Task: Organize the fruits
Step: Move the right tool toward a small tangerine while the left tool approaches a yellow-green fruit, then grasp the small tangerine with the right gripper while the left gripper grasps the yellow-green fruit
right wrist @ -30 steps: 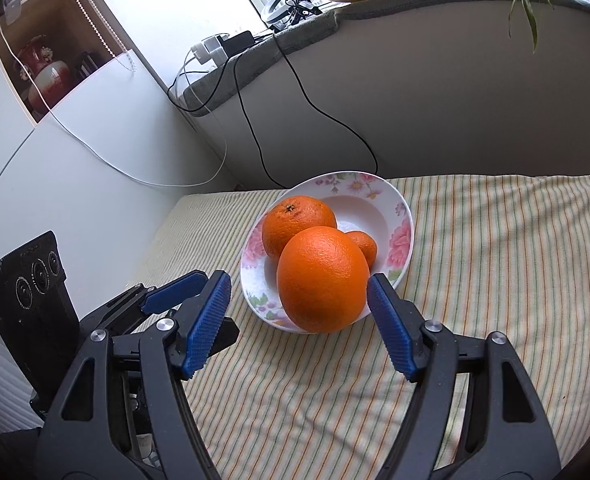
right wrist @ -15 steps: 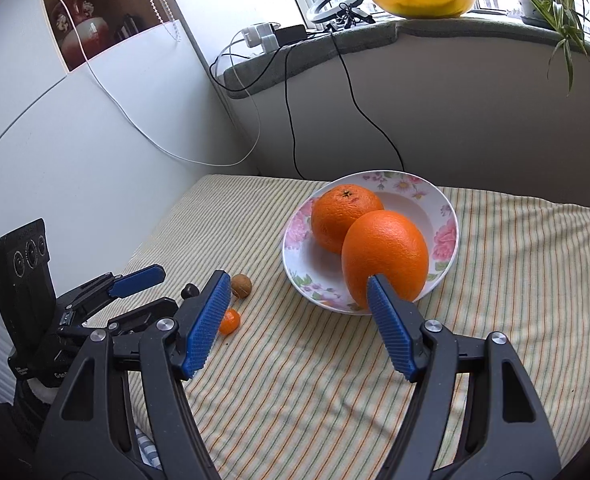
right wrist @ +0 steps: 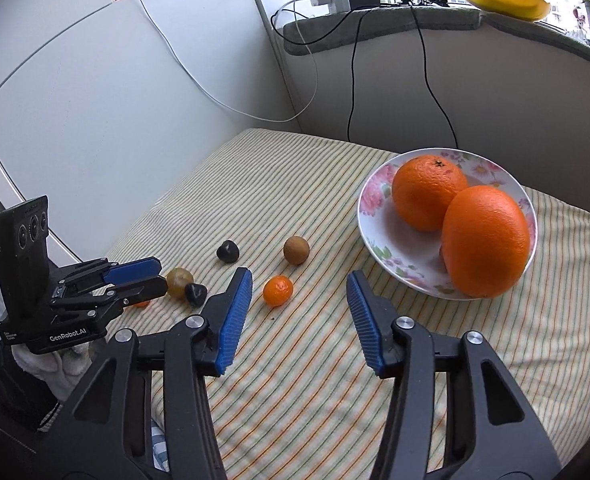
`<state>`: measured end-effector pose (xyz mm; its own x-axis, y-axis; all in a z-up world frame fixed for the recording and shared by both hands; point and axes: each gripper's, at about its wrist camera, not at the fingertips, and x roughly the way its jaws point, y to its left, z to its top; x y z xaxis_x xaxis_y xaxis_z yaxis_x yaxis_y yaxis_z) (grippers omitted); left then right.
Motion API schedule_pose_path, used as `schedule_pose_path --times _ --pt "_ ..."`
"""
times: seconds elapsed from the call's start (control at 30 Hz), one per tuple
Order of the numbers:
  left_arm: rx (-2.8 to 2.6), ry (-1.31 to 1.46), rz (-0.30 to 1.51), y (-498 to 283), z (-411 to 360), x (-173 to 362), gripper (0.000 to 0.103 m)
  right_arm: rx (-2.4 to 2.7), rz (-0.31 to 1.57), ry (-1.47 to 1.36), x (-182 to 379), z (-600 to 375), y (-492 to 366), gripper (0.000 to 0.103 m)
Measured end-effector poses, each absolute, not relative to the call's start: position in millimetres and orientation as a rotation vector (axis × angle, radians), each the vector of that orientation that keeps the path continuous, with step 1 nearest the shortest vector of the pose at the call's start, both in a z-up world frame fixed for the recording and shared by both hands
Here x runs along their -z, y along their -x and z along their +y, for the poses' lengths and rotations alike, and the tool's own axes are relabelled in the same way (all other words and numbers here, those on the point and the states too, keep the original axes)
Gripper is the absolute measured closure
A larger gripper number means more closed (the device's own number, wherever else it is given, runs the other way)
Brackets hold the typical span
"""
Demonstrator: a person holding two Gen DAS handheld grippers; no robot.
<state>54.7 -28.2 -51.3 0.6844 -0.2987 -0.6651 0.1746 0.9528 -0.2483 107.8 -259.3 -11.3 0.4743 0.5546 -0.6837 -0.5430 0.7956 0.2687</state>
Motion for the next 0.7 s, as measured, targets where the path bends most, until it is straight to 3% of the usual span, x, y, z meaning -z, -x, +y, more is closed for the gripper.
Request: schedule_pose_path --times 0.7 --pt "0.215 0.095 0.84 -63.5 -14.3 71.5 0.074 -0.714 0.953 0.087 54.9 -203.9 -129.8 0.062"
